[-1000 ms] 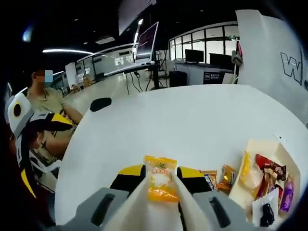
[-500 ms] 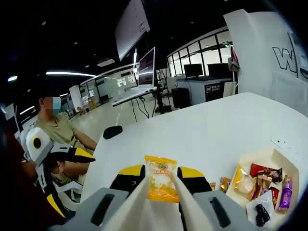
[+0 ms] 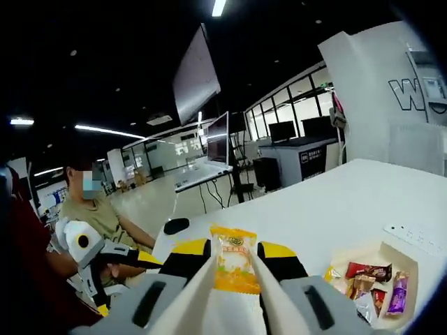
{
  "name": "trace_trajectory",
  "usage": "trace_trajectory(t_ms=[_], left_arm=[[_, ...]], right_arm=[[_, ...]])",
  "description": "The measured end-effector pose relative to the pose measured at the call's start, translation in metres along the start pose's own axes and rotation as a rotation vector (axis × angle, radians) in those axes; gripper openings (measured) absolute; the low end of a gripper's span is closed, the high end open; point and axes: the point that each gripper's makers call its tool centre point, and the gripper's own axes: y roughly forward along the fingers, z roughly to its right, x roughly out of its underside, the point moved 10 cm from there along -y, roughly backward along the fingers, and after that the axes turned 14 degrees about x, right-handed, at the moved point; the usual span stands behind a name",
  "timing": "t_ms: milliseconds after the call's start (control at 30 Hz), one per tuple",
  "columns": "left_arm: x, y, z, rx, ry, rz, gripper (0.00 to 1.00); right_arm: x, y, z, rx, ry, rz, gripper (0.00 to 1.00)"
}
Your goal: Place the target food into the container with the food tongs after gripping and lifting it, then release it inside without dropping or visibly crushing the food.
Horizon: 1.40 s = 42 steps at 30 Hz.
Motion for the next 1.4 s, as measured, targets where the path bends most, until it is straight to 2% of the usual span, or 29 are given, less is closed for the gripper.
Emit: trace_trajectory(t_ms=[133,400,533,700,767,1000,1100,1200,1400], left_arm=[[0.000,0.001,0.001,0.003,0.002,-0.003,0.86],[-0.002,0.002,0.001,0.003,0.003,0.000,0.86],[-0.001,0.003,0.001,0.007,0.006,-0.005,0.86],[-0.002,0.004,0.002,0.010,0.006,-0.004,0.86],[-0.002,0.005,0.002,0.011,0.005,-0.004,0.86],[-0.002,0.006,0.003,0.013,0.007,-0.009,0.86],[-0.002,0.006,0.002,0.012,0.008,-0.009,0.86],[-0.002,0.006,0.001,0.011,0.008,-0.011,0.86],[-0.001,0.005,0.001,0.009,0.004,-0.012,0.86]], right_arm=[[-0.008,-0.007,-0.005,-0.056,0.005,0.040,0.21],[-0.013,-0.014,-0.004,-0.049,0.001,0.060,0.21],[-0.019,-0.021,0.001,-0.022,-0.008,0.086,0.21],[-0.023,-0.030,0.014,0.038,0.000,0.108,0.21],[-0.024,-0.034,0.023,0.090,-0.001,0.113,0.21],[-0.027,-0.042,0.043,0.191,0.012,0.123,0.21],[-0.030,-0.048,0.058,0.286,0.027,0.146,0.21],[-0.035,-0.052,0.070,0.353,0.044,0.170,0.21],[-0.033,-0.053,0.084,0.441,0.013,0.139,0.21]])
